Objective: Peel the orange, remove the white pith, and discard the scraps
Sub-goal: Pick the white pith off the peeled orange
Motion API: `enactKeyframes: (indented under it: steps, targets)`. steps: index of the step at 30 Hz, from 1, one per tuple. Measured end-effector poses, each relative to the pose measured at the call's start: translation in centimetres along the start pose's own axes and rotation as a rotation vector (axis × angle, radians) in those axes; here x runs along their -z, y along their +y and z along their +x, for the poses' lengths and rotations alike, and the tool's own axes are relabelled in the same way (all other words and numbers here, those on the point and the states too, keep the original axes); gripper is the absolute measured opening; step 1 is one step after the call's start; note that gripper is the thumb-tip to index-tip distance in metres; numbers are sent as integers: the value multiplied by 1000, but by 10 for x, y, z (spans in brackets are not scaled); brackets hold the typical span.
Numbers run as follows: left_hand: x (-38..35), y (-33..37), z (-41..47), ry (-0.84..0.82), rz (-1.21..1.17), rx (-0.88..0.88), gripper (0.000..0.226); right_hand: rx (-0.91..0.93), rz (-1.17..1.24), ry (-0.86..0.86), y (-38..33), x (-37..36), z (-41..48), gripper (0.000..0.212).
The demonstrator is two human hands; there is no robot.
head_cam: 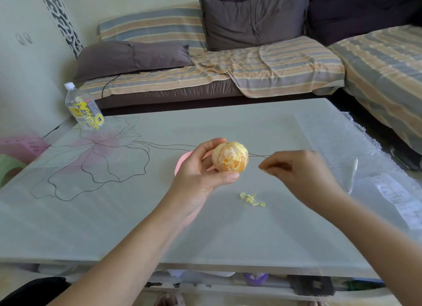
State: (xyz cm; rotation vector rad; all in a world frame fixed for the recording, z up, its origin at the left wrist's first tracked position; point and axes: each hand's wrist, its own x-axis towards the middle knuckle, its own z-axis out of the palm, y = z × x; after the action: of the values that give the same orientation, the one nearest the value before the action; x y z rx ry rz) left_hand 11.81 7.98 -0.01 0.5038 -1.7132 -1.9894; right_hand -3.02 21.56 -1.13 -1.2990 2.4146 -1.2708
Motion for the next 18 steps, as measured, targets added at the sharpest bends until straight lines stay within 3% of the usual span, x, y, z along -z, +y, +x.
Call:
enactKeyframes:
  steps: [5,13,18]
  targets:
    - [11,-11,-2,-11,-55,79,59,-129,-47,-110,17,-29,12,26]
    - [27,-17,-4,11,-12,117,65,-87,-36,-97,7,-45,24,37]
    - [34,-21,-4,82,-26,171,65,-153,-6,-180,7,-49,27,40]
